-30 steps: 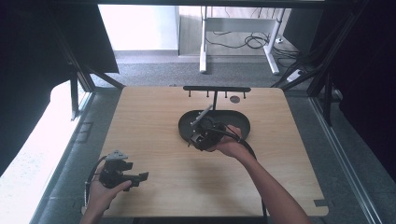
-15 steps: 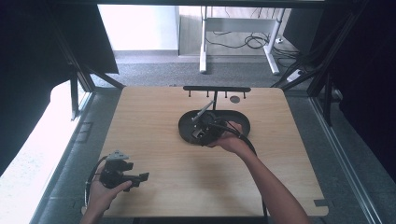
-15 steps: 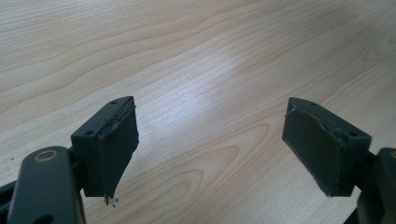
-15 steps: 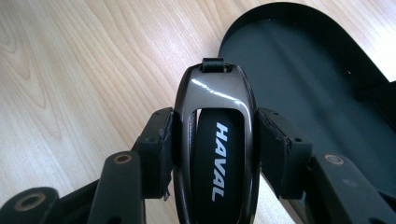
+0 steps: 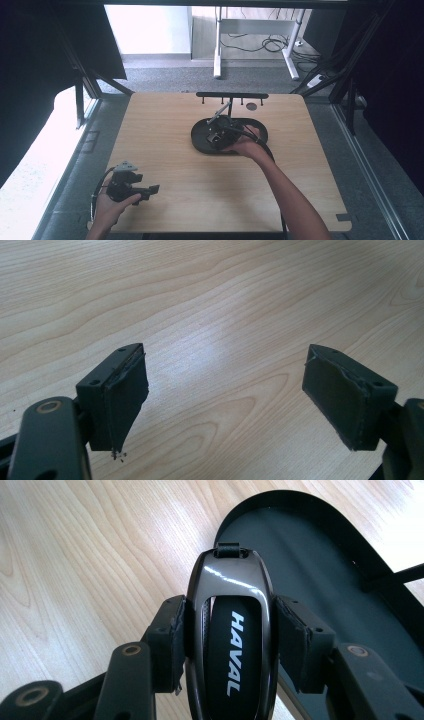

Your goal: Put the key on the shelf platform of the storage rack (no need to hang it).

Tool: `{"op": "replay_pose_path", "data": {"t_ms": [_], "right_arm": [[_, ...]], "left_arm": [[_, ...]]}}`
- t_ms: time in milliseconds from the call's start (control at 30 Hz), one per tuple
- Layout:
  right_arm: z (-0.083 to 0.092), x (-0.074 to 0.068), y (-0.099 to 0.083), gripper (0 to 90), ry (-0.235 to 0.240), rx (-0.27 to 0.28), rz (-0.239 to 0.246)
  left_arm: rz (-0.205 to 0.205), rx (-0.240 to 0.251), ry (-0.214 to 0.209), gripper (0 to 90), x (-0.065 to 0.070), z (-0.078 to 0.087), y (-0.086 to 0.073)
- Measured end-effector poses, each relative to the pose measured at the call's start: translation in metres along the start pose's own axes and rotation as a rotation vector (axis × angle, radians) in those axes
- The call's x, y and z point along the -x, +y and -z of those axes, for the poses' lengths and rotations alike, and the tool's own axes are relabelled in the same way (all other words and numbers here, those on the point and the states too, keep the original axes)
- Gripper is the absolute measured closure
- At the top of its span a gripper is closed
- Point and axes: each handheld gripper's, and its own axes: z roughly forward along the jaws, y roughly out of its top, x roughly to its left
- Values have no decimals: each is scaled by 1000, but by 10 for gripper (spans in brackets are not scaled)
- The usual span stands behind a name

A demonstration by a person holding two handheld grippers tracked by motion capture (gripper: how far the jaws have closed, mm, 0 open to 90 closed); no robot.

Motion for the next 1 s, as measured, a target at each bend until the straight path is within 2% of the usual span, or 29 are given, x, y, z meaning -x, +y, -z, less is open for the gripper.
{"op": "replay_pose_path", "data": {"t_ms": [833, 1000], "right_arm": [[-26, 27, 0, 491, -11, -21, -44], [-35, 38, -3, 491, -9, -38, -64]], "left_arm": [[2, -5, -3, 185, 2, -2, 0], [0, -8, -3, 186, 1, -3, 0]]}}
